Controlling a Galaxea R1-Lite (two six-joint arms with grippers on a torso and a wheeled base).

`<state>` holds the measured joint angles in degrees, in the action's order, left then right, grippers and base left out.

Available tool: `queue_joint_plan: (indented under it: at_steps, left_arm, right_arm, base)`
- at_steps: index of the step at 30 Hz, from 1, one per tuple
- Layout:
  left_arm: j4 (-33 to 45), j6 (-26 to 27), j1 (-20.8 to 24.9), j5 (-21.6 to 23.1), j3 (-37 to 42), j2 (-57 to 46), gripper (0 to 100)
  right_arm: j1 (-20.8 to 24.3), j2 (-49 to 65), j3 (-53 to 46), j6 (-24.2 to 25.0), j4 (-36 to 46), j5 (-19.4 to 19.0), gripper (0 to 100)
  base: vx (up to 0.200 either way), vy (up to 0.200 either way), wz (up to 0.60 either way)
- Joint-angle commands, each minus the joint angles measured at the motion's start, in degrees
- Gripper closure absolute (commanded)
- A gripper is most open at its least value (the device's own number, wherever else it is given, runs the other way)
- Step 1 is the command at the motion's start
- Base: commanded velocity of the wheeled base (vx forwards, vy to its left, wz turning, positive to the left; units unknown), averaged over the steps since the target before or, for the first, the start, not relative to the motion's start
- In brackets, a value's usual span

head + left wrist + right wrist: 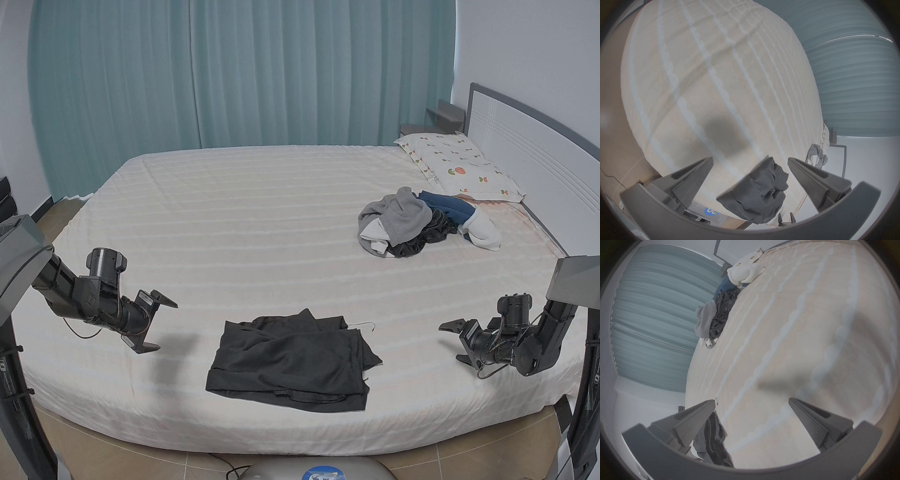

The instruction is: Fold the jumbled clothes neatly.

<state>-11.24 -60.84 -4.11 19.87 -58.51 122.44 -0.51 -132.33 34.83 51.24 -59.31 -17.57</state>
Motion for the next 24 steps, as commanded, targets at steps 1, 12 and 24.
queue_joint_plan:
  at_steps: [1,12,24]
  left_arm:
    - [-0.01,-0.15,-0.02,-0.01,-0.11,0.25,0]
    - [-0.01,-0.06,0.15,-0.71,-0.37,0.87,0]
    - [-0.01,-0.24,0.07,-0.8,-0.72,0.87,0]
  right_arm:
    - [-0.19,0.05,0.24,0.0,-0.02,-0.19,0]
    - [-0.19,0.05,0.94,0.44,-0.11,0.16,0]
    - [11.41,1.64,1.12,5.45,-5.82,2.63,0]
  base:
    - [0.0,0.2,0.0]
    - [0.0,0.127,0.0]
    - [0.067,0.0,0.0]
